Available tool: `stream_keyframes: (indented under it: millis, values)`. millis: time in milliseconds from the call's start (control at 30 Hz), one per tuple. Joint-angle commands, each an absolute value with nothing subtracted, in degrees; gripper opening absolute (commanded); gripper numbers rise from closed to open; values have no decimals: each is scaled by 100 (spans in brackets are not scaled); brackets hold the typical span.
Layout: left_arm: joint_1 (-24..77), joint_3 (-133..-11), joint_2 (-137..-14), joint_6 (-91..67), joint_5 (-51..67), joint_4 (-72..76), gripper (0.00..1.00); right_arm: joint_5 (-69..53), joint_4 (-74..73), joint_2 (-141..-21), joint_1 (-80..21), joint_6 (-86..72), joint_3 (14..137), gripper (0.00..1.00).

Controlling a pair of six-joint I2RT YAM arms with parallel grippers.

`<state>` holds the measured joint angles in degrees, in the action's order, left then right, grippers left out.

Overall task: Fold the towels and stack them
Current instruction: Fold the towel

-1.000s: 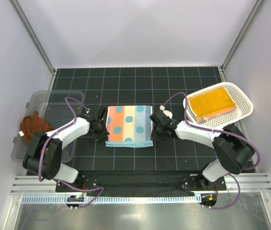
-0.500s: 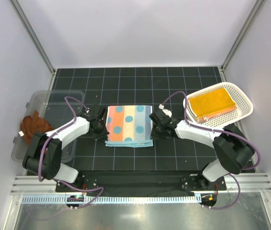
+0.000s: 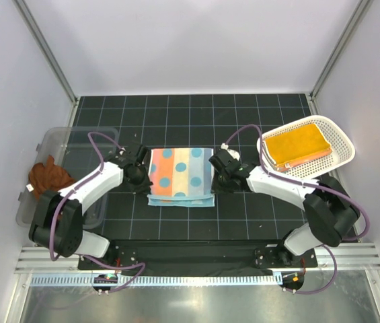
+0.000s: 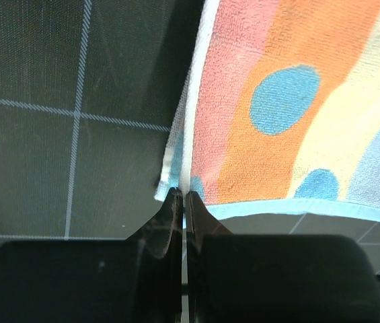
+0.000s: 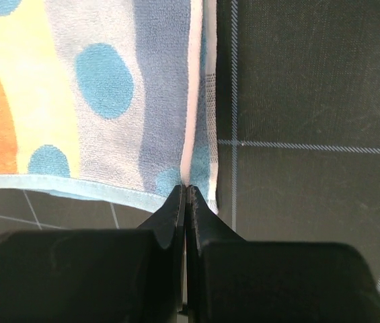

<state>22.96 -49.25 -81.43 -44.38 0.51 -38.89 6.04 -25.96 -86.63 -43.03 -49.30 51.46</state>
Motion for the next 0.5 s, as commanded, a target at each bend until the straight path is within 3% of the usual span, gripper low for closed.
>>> stream_keyframes:
  millis: [0, 467]
  values:
    - [2355, -5256, -7796, -4351, 44, -4200, 0, 668, -2917, -8131, -4342, -4720, 5546, 1]
    - [2408, -4386, -8007, -4386, 44, -3683, 0, 88, -1284, -7884, -4412, -5036, 3947, 1]
